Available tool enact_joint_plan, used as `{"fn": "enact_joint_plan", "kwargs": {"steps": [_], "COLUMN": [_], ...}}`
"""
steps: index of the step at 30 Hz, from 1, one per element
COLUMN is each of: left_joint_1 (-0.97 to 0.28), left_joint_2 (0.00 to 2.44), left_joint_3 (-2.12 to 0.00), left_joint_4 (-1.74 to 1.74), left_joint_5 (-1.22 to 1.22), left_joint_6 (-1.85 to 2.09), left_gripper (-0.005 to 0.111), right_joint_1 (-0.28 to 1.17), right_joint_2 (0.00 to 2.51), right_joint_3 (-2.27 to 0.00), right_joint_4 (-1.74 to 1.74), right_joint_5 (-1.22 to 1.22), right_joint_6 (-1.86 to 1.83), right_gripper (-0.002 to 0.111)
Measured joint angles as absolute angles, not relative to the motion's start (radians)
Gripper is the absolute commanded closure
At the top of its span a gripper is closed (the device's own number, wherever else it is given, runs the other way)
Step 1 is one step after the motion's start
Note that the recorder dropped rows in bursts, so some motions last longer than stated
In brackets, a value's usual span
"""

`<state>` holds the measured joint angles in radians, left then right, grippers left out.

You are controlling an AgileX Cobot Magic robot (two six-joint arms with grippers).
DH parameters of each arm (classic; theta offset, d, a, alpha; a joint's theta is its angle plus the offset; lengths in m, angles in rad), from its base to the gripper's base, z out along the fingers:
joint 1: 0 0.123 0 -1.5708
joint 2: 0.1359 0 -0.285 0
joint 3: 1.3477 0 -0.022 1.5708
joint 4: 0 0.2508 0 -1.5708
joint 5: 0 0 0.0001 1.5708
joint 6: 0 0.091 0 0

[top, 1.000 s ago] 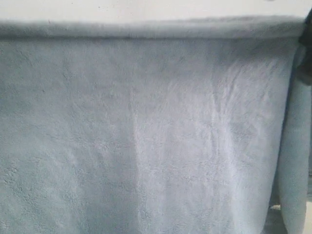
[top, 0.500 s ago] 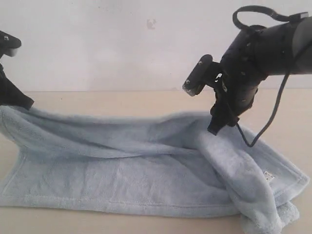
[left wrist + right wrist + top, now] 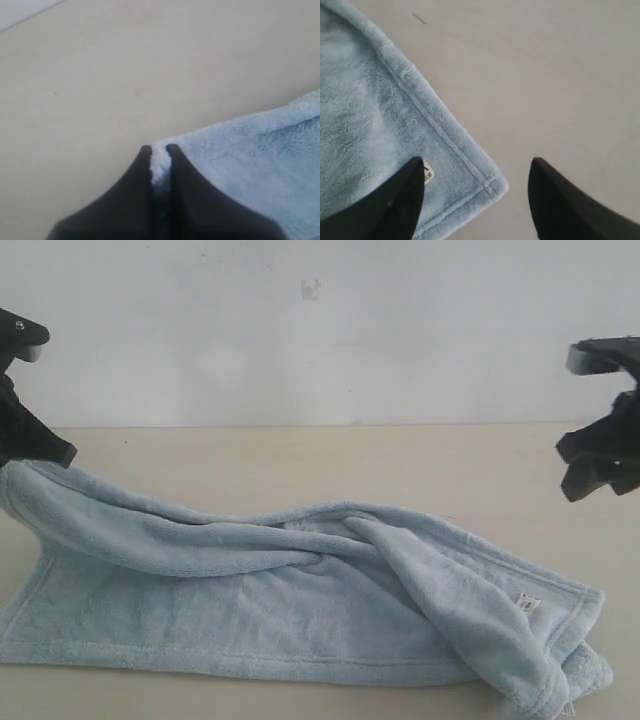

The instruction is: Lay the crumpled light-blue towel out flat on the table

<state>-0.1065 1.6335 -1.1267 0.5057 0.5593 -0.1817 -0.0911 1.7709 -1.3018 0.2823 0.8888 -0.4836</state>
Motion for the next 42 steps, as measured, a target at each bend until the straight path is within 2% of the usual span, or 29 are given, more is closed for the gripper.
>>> {"fn": "enact_joint_plan", "kwargs": {"steps": [4, 14, 42], "left_joint_1": [-0.107, -0.107, -0.107], "left_joint_2": [1.633, 1.633, 1.633], "left_joint_3": [-1.127, -1.127, -1.127], "left_joint_4": [0.500, 0.498, 0.475], "left_joint_5": [0.556, 0.545, 0.545], "left_joint_6": [-0.182, -0.182, -0.182], "left_gripper": [0.103, 0.103, 0.103], "right_joint_1": [-0.151, -0.070, -0.058], "right_joint_2": [1.771, 1.767, 1.929], "right_joint_3": [-1.277, -1.151, -1.126], "right_joint_4": [0.358, 0.115, 0.119], "right_joint_5": [0.887, 0.785, 0.751], "right_joint_6": [-0.515, -0.394, -0.396], "right_gripper": [0.050, 0.050, 0.050]}}
